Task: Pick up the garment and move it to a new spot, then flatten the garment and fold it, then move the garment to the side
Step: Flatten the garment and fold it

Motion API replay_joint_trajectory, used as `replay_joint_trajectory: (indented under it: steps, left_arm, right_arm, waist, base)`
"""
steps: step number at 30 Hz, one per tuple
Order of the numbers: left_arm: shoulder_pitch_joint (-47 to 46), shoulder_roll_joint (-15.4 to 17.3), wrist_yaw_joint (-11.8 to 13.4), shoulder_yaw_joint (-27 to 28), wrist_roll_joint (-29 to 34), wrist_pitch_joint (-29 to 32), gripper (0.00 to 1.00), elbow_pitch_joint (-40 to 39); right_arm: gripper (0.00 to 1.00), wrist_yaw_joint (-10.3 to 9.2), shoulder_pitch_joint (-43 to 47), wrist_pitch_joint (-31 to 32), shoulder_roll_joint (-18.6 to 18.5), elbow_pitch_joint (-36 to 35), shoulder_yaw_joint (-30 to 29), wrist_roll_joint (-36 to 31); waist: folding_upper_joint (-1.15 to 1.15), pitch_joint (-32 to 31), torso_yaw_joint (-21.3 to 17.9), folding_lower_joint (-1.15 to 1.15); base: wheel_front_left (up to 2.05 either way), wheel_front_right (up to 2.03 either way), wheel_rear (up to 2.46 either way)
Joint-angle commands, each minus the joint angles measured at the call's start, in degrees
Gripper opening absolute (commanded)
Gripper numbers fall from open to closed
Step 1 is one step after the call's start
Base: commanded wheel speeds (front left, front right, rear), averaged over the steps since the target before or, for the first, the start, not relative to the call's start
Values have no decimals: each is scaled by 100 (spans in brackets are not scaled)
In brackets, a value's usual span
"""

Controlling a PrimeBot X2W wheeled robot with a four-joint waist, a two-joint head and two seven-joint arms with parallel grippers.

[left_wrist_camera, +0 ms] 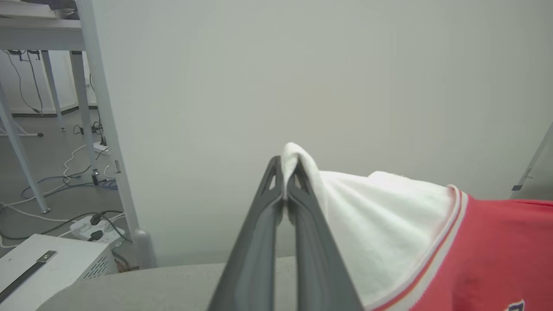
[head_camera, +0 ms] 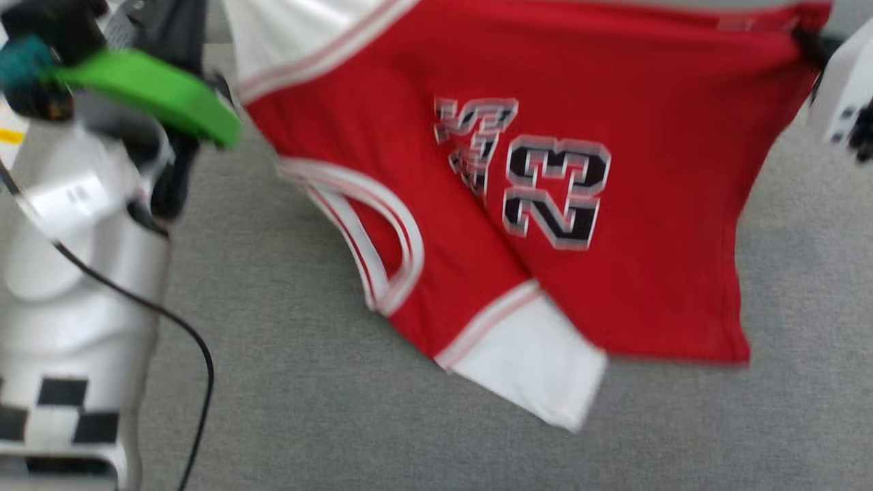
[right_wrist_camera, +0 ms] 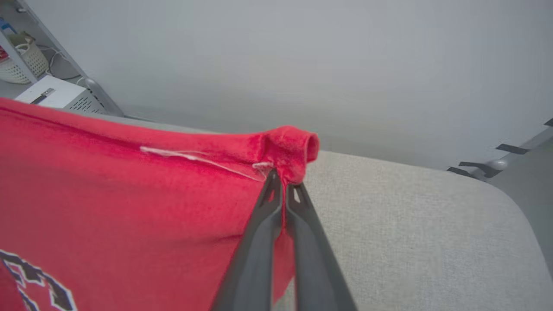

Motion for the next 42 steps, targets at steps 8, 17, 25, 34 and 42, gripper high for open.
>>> replay_joint_trajectory:
  steps: [8,17,25,34,42]
  left_arm:
    - [-2366,234,-13,-85,-317,-113,0,1130]
    - [-3954,483,-13,-329,-364,-233,0,1997]
    - [-4192,437,-14,-715,-621,-373,0,2594]
    - [-2630,417,-14,-1251,-1606,-793,0,2636]
    - [-472,677,-14,-1429,-2016,-890,0,1872]
  right_arm:
    - [0,-4,-1804,-1019,168,510,-480,-836]
    - [0,-4,-3303,-1677,413,1054,-652,-1382]
    - [0,-4,-3673,-1983,643,1764,-573,-1458]
    - [0,-4,-2496,-2474,923,2507,79,-802]
    - [0,-4,-702,-2776,602,2135,710,2]
  waist:
    - [0,831,-225,0]
    - [0,1562,-359,0]
    - [0,2158,-254,0]
    - [0,1955,-134,0]
    - [0,1152,-69,0]
  base:
    - [0,0,0]
    - [0,0,0]
    - [0,0,0]
    - [0,0,0]
    - [0,0,0]
